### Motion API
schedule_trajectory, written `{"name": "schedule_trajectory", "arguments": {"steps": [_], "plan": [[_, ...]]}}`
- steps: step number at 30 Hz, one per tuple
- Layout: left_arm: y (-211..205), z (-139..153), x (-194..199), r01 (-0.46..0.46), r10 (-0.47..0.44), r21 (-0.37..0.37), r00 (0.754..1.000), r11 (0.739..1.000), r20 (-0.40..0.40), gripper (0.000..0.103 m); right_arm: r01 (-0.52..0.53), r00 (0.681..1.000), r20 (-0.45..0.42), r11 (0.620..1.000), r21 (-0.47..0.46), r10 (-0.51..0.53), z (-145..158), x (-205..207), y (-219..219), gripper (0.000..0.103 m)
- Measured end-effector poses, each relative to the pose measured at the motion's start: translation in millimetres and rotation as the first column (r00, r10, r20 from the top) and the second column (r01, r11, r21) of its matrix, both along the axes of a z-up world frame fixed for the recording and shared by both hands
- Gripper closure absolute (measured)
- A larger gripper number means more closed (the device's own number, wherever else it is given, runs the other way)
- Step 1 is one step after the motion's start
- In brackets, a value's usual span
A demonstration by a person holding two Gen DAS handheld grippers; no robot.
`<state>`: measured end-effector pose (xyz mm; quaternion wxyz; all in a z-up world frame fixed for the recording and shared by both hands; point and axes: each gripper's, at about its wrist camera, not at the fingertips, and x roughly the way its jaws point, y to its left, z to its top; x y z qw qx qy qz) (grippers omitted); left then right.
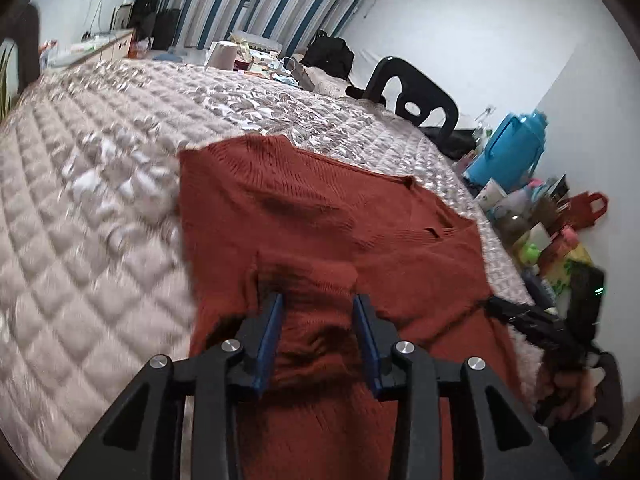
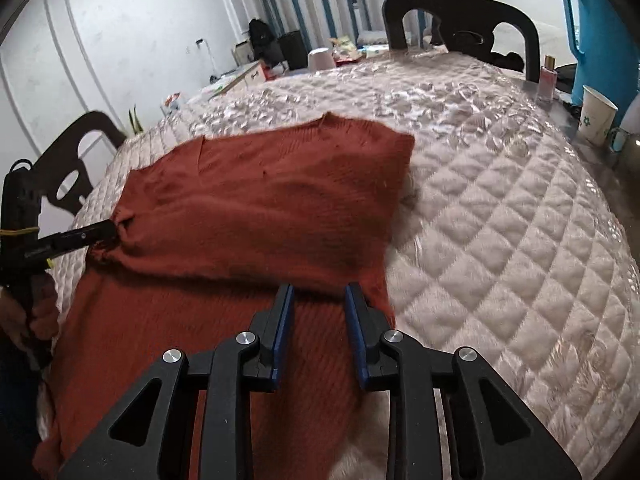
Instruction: Fold small clothes
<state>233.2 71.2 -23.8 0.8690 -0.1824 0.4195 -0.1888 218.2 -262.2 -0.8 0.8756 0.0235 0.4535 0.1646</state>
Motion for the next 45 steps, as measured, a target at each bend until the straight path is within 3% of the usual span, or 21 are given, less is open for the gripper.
{"name": "schedule_trajectory", "arguments": {"steps": [8, 11, 14, 19, 25, 31, 41, 45], "plan": [[12.2, 9.8, -27.3, -0.017, 0.018, -0.033, 0.998, 0.999, 0.052, 0.064, 0.020, 0.998, 0.064, 0.998, 0.067, -0.025, 15.1, -14.8, -6.5, 0.077], [12.8, 17.3, -31.9, -0.035, 0.035, -0.008, 0.996, 0.999, 0.085, 0.064, 0.025, 0.996, 0.089, 0.997, 0.079, -0.032, 23.6, -19.8, -7.5, 0.075], [9.7, 14.0, -32.7, -0.046, 0.045, 0.020, 0.998, 0.999, 0.050, 0.064, 0.036, 0.996, 0.073, 0.995, 0.095, -0.043, 25.3, -23.7, -8.9, 0.075], [-6.7, 14.7, -63.5, 0.019, -0.024, 0.076, 0.998, 0.997, 0.063, 0.064, 0.013, 0.996, 0.082, 0.994, 0.107, -0.022, 31.3, -48.3, -7.6, 0.075], [-18.3, 8.5, -101.6, 0.099, -0.103, 0.089, 0.994, 0.991, 0.038, 0.062, -0.014, 0.993, 0.117, 0.995, 0.097, 0.002, 43.3, -84.3, -4.0, 0.075], [-11.9, 9.7, -147.0, 0.104, -0.110, 0.101, 0.993, 0.989, 0.053, 0.062, -0.036, 0.987, 0.161, 0.992, 0.120, 0.016, 54.2, -120.9, -5.6, 0.073], [1.9, -1.3, -214.6, 0.072, -0.084, 0.161, 0.994, 0.984, 0.070, 0.060, -0.066, 0.992, 0.110, 0.992, 0.106, 0.054, 25.3, -180.1, 4.5, 0.072], [16.6, -3.6, -238.9, 0.036, -0.047, 0.136, 0.996, 0.990, 0.074, 0.060, -0.063, 0.994, 0.091, 0.995, 0.074, 0.057, 13.2, -205.4, 3.8, 0.072]]}}
